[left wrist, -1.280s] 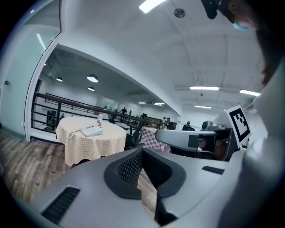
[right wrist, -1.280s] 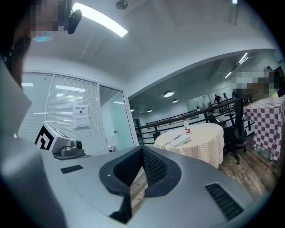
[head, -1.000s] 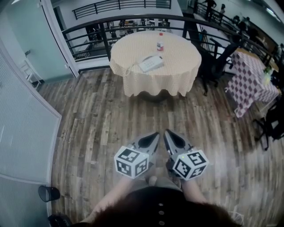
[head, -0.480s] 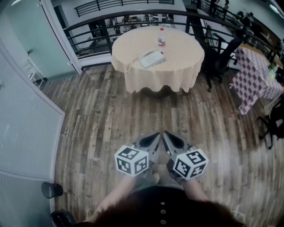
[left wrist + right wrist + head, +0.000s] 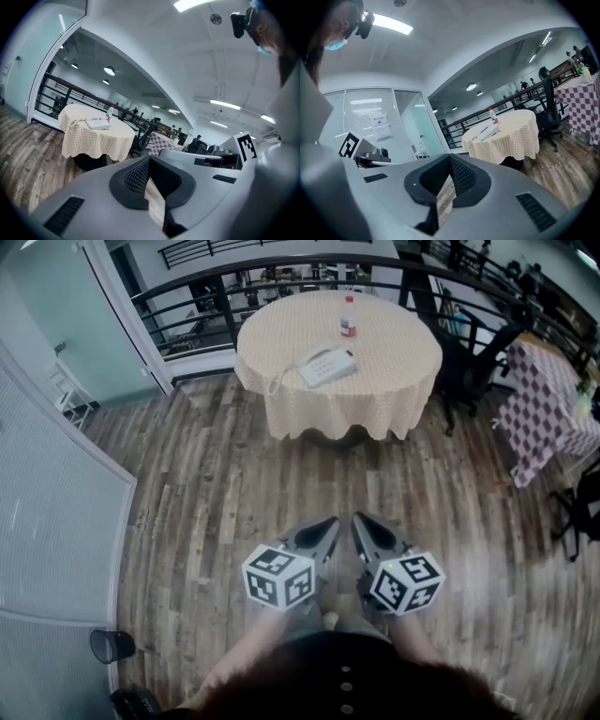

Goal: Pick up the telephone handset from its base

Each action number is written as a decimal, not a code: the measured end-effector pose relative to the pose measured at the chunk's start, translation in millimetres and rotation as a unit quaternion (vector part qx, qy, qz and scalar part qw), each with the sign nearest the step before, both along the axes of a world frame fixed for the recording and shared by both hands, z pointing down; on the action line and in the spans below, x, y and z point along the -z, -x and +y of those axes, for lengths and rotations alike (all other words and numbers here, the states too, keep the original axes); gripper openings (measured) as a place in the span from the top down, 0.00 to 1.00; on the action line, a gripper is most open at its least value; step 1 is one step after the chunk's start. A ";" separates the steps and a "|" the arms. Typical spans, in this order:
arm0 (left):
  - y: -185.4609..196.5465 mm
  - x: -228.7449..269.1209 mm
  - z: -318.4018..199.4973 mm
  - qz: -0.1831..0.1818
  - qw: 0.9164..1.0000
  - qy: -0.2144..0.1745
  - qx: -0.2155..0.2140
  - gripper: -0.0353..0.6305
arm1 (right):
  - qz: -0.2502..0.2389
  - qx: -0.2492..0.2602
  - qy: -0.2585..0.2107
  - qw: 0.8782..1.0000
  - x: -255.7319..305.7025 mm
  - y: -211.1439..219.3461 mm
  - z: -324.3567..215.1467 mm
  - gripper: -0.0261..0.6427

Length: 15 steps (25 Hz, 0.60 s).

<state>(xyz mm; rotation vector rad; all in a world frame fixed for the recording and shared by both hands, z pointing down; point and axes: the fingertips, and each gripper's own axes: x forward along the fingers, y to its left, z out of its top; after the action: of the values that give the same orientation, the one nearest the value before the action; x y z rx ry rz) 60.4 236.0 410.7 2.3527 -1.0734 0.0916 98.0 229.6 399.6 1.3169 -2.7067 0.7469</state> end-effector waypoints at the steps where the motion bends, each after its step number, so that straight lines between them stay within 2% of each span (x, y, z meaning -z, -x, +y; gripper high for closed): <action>1: 1.4 -0.6 -9.1 0.000 1.000 0.000 -0.002 0.94 | -0.002 -0.006 -0.002 1.000 0.9 0.1 -10.7 0.94; 9: 42.0 15.3 -108.6 -0.007 1.000 -0.027 0.002 0.94 | -0.033 0.008 -0.014 0.999 10.7 39.1 -99.6 0.94; 15: 79.4 20.1 -177.7 -0.040 0.998 -0.042 -0.011 0.94 | -0.027 0.005 -0.033 0.999 24.4 77.4 -160.8 0.94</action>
<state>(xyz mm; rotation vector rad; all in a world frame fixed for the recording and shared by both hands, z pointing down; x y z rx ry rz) -19.0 58.3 390.6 2.4551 -1.1100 0.1520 20.6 68.8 375.2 1.3135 -2.8011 0.7069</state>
